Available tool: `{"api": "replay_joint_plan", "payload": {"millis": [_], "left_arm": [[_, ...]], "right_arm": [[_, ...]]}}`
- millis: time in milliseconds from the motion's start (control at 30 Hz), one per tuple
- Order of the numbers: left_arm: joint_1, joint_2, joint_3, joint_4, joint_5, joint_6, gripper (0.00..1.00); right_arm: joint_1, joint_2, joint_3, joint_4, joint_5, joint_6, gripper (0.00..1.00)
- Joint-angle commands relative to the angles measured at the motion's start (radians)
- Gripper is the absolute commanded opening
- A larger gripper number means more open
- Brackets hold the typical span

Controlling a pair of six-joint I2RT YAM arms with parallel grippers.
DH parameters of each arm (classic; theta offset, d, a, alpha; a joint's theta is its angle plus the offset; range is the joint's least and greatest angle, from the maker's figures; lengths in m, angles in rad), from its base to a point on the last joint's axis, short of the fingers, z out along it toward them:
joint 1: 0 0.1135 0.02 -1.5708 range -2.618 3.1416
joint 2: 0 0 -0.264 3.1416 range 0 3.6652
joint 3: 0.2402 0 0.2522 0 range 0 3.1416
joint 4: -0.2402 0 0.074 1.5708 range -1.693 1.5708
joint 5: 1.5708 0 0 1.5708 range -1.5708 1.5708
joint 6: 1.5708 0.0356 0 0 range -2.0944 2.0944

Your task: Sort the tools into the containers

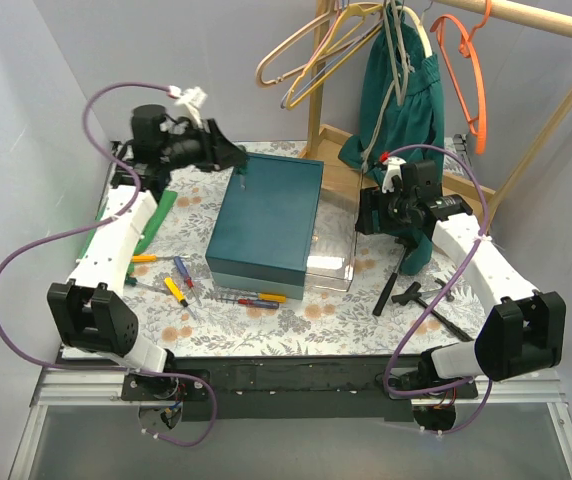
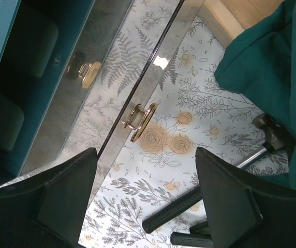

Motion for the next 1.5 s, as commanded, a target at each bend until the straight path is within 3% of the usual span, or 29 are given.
{"api": "replay_joint_plan", "payload": {"millis": [0, 200, 400, 533, 600, 700, 933, 1033, 1067, 1133, 1267, 1400, 1467], "left_arm": [[-0.146, 0.016, -0.037, 0.001, 0.201, -0.035, 0.0], [-0.296, 0.057, -0.091, 0.079, 0.254, -0.049, 0.0], [-0.363, 0.148, -0.055, 0.101, 0.24, -0.076, 0.0], [-0.373, 0.191, -0.043, 0.113, 0.228, -0.096, 0.25], [-0.373, 0.203, -0.028, 0.117, 0.208, -0.107, 0.32], [-0.379, 0.231, 0.0, 0.11, 0.189, -0.109, 0.39], [-0.425, 0.293, 0.073, 0.102, 0.154, -0.106, 0.42], [-0.439, 0.316, 0.092, 0.096, 0.123, -0.104, 0.57], [-0.439, 0.318, 0.1, 0.091, 0.111, -0.107, 0.68], [-0.436, 0.312, 0.124, 0.053, 0.071, -0.071, 0.74], [-0.353, 0.248, 0.12, -0.033, 0.01, -0.012, 0.81], [-0.11, 0.137, -0.01, -0.152, 0.028, 0.074, 0.81], [-0.026, 0.099, -0.032, -0.252, 0.001, 0.219, 0.81]], "right_arm": [[-0.018, -0.044, -0.034, 0.032, 0.021, 0.001, 0.84], [-0.037, -0.076, -0.076, 0.035, 0.031, -0.004, 0.84], [-0.04, -0.108, -0.113, 0.038, 0.019, -0.004, 0.84], [-0.04, -0.113, -0.098, 0.085, -0.112, -0.002, 0.85], [-0.041, -0.111, -0.069, 0.107, -0.172, -0.001, 0.87], [-0.041, -0.104, -0.034, 0.118, -0.237, 0.001, 0.88], [-0.046, -0.099, -0.03, 0.099, -0.217, -0.008, 0.88], [-0.046, -0.102, -0.032, 0.098, -0.219, -0.005, 0.88], [-0.047, -0.102, -0.029, 0.095, -0.219, -0.005, 0.89], [-0.05, -0.099, -0.012, 0.083, -0.22, -0.013, 0.88], [-0.057, -0.102, -0.006, 0.085, -0.212, -0.027, 0.89], [-0.061, -0.096, -0.009, 0.09, -0.212, -0.031, 0.89], [-0.064, -0.09, -0.006, 0.089, -0.212, -0.046, 0.89]]}}
